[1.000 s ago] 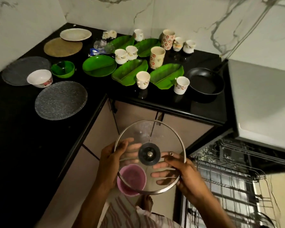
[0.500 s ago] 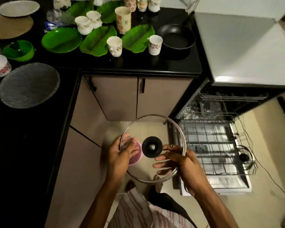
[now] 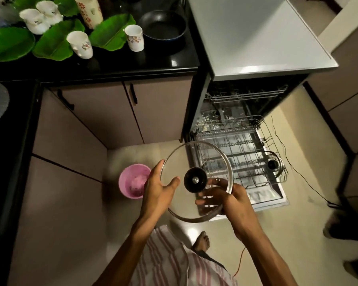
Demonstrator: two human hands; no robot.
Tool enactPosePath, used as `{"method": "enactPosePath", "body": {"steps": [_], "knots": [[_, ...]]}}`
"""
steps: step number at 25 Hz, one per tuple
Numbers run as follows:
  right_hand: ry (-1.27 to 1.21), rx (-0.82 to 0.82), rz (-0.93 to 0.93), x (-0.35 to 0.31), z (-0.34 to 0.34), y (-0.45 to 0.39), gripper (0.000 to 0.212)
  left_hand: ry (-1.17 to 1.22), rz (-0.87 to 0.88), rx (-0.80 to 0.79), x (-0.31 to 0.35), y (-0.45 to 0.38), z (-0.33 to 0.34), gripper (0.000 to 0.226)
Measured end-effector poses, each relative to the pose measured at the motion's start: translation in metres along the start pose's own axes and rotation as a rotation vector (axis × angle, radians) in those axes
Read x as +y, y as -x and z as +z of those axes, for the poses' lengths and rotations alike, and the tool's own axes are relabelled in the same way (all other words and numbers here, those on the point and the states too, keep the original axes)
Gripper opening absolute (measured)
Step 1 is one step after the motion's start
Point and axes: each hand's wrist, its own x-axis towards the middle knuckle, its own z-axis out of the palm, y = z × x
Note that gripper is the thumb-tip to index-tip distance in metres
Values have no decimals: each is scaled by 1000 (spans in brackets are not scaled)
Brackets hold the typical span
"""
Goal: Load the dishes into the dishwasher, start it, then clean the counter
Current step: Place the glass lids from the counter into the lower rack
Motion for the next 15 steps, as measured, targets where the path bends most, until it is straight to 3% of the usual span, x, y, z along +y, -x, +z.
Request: {"method": "enactPosePath", "body": {"steps": [5,15], "knots": [[99,56,-7,23,-77,7,24,-90,9,-78,-2,43,94,78],[162,161,42,47,-167,-16,19,-187,20,-354,-2,43,204,60]]}}
